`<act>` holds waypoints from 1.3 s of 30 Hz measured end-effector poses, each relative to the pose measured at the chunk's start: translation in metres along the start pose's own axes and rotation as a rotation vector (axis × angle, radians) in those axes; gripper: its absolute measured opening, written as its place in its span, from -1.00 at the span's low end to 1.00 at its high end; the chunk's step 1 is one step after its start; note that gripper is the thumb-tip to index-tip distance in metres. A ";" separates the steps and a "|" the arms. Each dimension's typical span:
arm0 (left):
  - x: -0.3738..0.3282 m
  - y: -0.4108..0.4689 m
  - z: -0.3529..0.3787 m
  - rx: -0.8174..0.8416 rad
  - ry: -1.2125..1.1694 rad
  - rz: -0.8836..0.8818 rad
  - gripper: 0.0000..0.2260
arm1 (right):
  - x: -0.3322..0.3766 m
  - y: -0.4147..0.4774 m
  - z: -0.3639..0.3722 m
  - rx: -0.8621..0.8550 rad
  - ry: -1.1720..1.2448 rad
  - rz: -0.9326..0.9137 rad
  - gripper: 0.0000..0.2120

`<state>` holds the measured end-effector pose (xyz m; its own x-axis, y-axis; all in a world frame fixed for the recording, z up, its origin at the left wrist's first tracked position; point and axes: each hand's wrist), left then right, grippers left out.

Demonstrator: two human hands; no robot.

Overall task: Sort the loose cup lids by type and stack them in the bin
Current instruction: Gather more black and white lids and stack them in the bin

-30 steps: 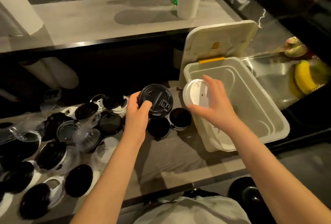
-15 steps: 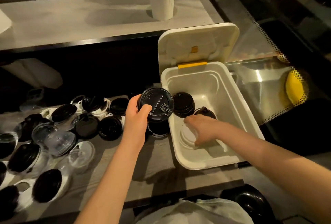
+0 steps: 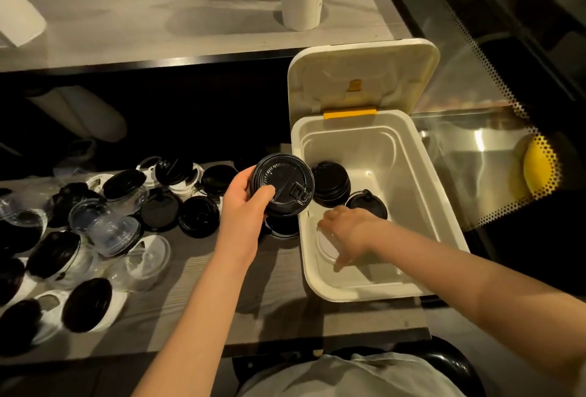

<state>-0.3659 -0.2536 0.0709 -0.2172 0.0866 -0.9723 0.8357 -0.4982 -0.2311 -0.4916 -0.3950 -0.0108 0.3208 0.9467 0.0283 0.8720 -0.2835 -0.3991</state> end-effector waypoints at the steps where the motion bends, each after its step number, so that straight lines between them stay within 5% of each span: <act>1: -0.001 0.001 0.001 0.014 0.011 0.012 -0.69 | -0.003 -0.001 -0.007 -0.060 0.074 0.032 -0.30; 6: -0.011 0.009 0.015 0.058 0.062 0.103 -0.67 | -0.023 -0.022 -0.069 -0.685 1.075 0.368 -0.78; 9: -0.016 0.011 0.034 0.111 0.120 0.152 -0.68 | -0.021 -0.035 -0.100 -0.667 1.514 0.371 -0.71; 13: -0.018 0.014 0.050 0.161 0.185 0.210 -0.71 | -0.025 -0.041 -0.110 -0.676 1.329 0.373 -0.71; 18: -0.009 0.028 0.054 0.111 0.546 0.419 -0.57 | -0.033 -0.026 -0.095 -0.648 1.504 0.476 -0.76; 21: -0.001 0.041 0.045 0.091 0.761 0.462 -0.44 | -0.044 -0.006 -0.075 -0.665 1.564 0.718 -0.69; 25: 0.010 0.043 0.035 0.318 1.000 0.459 -0.34 | -0.058 0.029 -0.044 -0.586 1.590 0.971 -0.69; 29: 0.013 0.044 0.035 0.323 1.059 0.476 -0.32 | -0.058 0.047 -0.018 -0.549 1.154 1.053 -0.66; 34: 0.013 0.044 0.034 0.334 1.044 0.460 -0.32 | -0.051 0.038 -0.013 -0.515 0.838 0.941 -0.60; 39: 0.015 0.046 0.034 0.330 1.029 0.482 -0.31 | -0.047 0.030 -0.022 -0.772 0.497 0.574 -0.70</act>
<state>-0.3476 -0.3042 0.0467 0.7190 0.4074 -0.5631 0.5169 -0.8551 0.0413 -0.4727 -0.4513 -0.0043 0.7177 0.5234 0.4593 0.4855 -0.8489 0.2089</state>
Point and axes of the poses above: each hand's wrist, its own y-axis towards the middle knuckle, its own z-axis out of the palm, x = y × z, and after that the axes turned 13 degrees about -x, right-handed
